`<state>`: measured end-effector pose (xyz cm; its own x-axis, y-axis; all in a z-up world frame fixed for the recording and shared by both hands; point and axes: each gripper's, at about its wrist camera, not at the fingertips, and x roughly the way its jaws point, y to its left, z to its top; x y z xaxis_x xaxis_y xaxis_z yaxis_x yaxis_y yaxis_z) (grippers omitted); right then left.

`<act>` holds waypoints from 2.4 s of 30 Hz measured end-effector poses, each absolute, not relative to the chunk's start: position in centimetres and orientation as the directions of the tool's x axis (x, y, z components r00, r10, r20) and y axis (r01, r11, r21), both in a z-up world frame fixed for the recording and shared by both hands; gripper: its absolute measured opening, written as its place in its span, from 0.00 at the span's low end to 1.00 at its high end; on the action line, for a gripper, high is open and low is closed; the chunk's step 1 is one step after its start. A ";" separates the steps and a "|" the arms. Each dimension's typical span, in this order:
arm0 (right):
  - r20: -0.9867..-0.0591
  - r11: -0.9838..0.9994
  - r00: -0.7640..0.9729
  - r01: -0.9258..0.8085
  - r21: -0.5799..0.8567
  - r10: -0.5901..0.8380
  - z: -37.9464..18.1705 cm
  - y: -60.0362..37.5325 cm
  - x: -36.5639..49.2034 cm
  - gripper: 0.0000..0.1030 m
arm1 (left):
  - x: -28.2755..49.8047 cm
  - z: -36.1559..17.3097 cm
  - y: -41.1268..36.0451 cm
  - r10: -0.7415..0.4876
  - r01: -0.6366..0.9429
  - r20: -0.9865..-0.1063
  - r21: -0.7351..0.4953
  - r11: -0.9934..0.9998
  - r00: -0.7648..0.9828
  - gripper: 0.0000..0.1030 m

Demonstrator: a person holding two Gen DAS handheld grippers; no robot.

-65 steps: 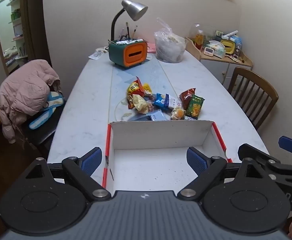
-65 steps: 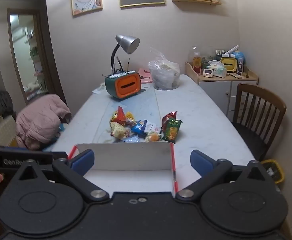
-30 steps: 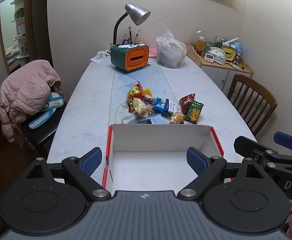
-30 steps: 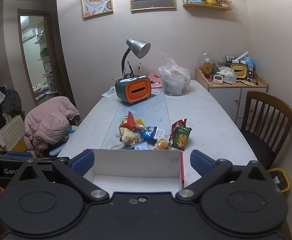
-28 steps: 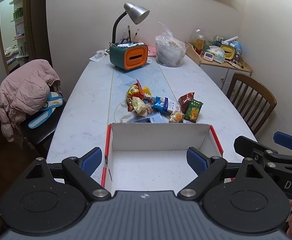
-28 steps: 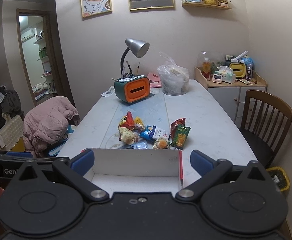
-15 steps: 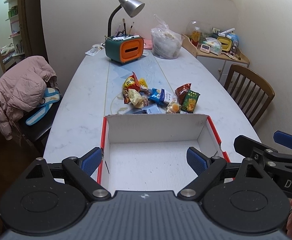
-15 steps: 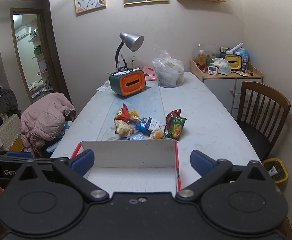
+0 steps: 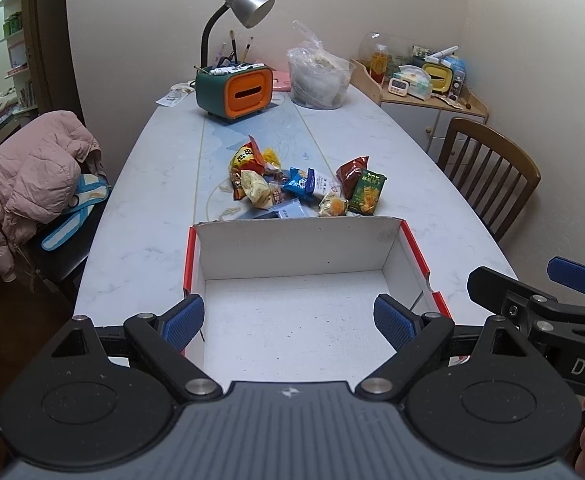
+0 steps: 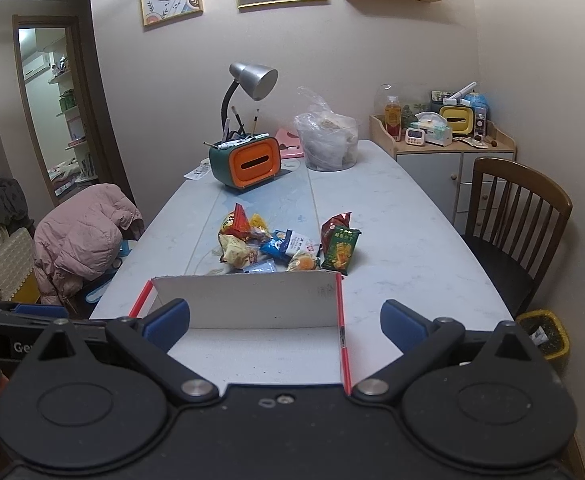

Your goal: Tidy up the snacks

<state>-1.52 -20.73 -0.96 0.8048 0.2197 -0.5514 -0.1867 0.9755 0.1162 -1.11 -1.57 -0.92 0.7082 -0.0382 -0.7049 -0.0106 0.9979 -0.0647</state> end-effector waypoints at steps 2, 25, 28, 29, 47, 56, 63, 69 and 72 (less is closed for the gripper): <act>-0.553 0.976 0.804 -0.185 0.116 0.218 -0.9 -20.8 -1.5 0.99 | -1.1 -1.0 -1.6 -0.041 -0.009 -0.707 -0.066 0.998 0.706 0.90; -0.564 0.977 0.798 -0.178 0.117 0.213 -1.1 -22.1 -0.7 0.99 | 0.0 -1.3 -2.7 -0.040 -0.007 -0.706 -0.063 0.998 0.707 0.90; -0.564 0.973 0.793 -0.195 0.121 0.229 -1.1 -22.4 0.2 0.99 | 0.7 -1.2 -2.8 -0.024 -0.021 -0.699 -0.055 0.998 0.714 0.90; -0.563 0.971 0.792 -0.201 0.127 0.237 -1.1 -22.5 0.6 0.99 | 1.1 -1.2 -2.9 -0.014 -0.027 -0.701 -0.047 0.999 0.713 0.90; -0.589 0.915 0.702 -0.350 0.203 0.399 4.2 -26.0 13.1 0.99 | 9.3 6.2 -0.3 0.066 -0.072 -0.704 0.022 0.997 0.707 0.90; -0.608 0.903 0.676 -0.383 0.193 0.417 6.9 -25.8 20.1 0.97 | 16.3 9.6 0.0 0.033 -0.049 -0.713 -0.001 0.999 0.700 0.90; -0.690 0.916 0.617 -0.358 0.182 0.379 4.6 -25.0 26.0 0.92 | 23.3 6.4 0.8 0.021 -0.072 -0.803 -0.027 0.997 0.596 0.90; -0.766 0.929 0.554 -0.337 0.151 0.326 0.6 -24.1 29.8 0.88 | 27.9 2.1 1.1 0.004 -0.093 -0.859 -0.051 0.994 0.511 0.90; -0.802 0.937 0.513 -0.312 0.159 0.307 -1.5 -24.4 31.6 0.86 | 29.9 -0.2 0.6 -0.030 -0.079 -0.890 -0.074 0.994 0.455 0.90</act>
